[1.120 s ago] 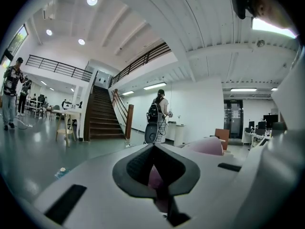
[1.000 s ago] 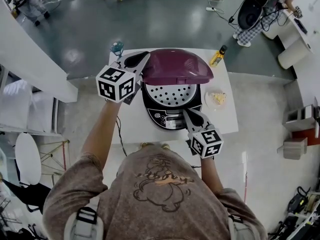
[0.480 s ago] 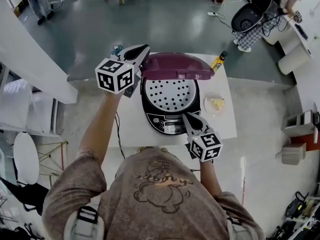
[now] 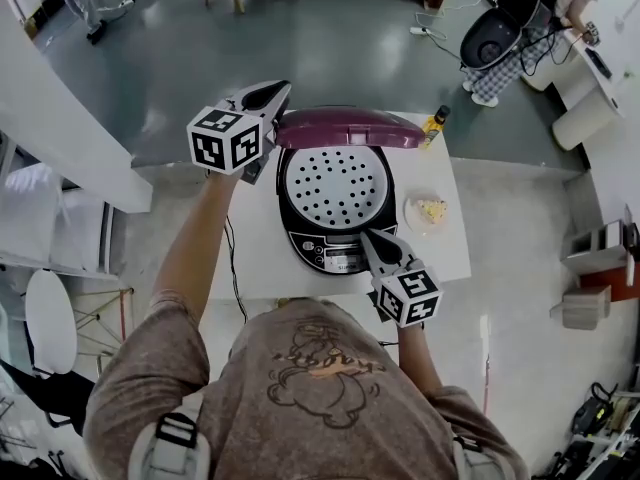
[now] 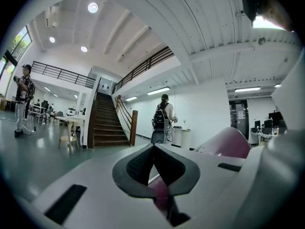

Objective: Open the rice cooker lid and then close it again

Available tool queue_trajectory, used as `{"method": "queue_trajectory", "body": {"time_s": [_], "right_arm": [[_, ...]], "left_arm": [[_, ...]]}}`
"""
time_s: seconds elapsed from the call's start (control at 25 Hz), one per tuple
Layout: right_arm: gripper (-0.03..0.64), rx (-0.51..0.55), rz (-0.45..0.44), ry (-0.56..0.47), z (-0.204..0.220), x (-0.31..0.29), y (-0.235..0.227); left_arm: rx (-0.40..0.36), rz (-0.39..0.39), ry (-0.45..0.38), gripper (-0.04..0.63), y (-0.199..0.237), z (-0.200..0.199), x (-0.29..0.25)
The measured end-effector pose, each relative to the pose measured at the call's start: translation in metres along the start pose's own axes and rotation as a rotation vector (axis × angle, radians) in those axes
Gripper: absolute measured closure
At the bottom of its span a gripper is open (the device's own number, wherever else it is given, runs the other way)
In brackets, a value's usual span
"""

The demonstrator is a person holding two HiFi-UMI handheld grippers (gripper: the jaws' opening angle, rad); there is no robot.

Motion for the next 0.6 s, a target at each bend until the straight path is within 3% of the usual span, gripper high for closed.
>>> {"method": "queue_trajectory", "body": {"time_s": [0.2, 0.6], "right_arm": [[0.612, 0.001, 0.001, -0.002, 0.001, -0.001, 0.0], [0.612, 0.003, 0.006, -0.002, 0.001, -0.001, 0.0]], "left_arm": [[-0.026, -0.007, -0.008, 0.575, 0.008, -0.005, -0.006], [-0.001, -0.052, -0.028, 0.575, 0.031, -0.005, -0.005]]}}
Point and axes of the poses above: the fingertips, and each gripper's own axes: x backward along the fingers, y to its left, z out of its underside, the point moved 5 cm from there along x, backward along the fingers, and after that the axes turned 12 degrees about x, right-handed, at the moved point
